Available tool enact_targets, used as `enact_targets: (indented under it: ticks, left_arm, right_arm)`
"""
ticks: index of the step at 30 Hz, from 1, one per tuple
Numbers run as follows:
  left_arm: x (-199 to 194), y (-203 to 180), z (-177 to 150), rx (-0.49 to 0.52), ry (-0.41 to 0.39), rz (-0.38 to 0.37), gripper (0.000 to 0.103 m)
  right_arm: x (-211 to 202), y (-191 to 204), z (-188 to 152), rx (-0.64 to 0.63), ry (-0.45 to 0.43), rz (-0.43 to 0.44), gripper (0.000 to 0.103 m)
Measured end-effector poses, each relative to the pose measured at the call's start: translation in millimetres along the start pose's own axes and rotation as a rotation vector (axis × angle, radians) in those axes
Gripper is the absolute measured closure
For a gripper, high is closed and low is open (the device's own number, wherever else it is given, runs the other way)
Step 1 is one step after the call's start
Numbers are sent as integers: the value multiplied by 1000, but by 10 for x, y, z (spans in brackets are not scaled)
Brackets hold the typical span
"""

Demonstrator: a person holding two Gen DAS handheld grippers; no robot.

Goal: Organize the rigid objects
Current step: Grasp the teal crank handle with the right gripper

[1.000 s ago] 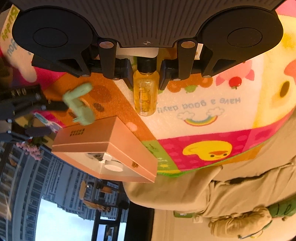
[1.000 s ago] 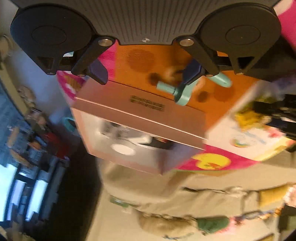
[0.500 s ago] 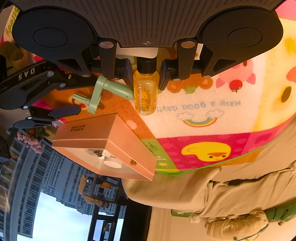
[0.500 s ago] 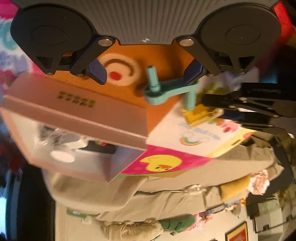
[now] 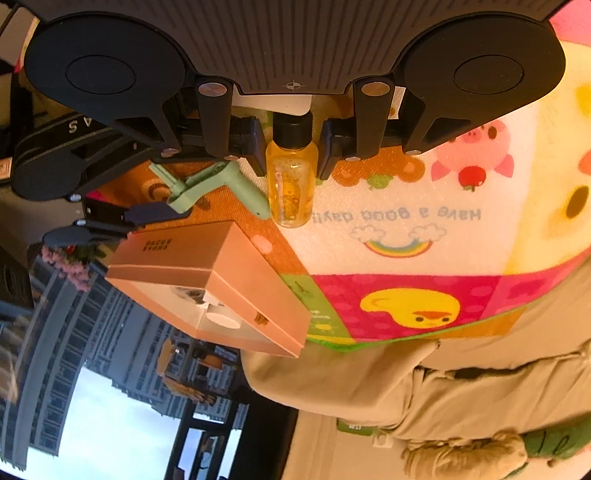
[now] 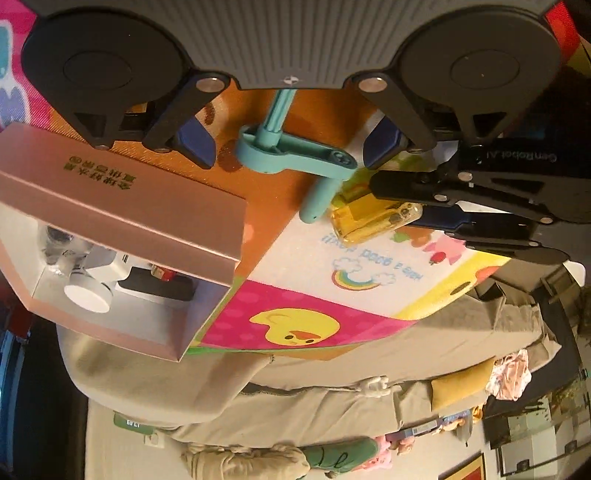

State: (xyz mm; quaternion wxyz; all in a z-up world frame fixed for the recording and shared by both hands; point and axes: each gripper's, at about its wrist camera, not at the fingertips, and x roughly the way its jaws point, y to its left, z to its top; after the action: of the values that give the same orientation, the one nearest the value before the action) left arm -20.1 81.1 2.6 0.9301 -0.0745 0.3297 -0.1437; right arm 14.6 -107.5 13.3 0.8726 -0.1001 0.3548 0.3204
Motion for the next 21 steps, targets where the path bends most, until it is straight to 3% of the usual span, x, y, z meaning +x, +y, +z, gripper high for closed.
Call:
enact_targets:
  ticks: [4, 6, 11, 15, 21]
  left_arm:
    - [-6, 35, -6, -28, -7, -13, 70]
    - [-6, 37, -8, -31, -7, -14, 70]
    - [-5, 38, -9, -32, -8, -15, 70]
    - [-9, 41, -13, -43, -12, -18, 70]
    - [-40, 145, -38, -117, -30, -37, 70]
  right_arm:
    - [-8, 39, -26, 4, -5, -19, 14]
    - [-18, 57, -56, -22, -8, -69, 14]
    - [-132, -161, -115, 71, -24, -159, 14]
    - [-159, -187, -140, 65, -10, -100, 14]
    - [25, 92, -26, -32, -17, -58, 14]
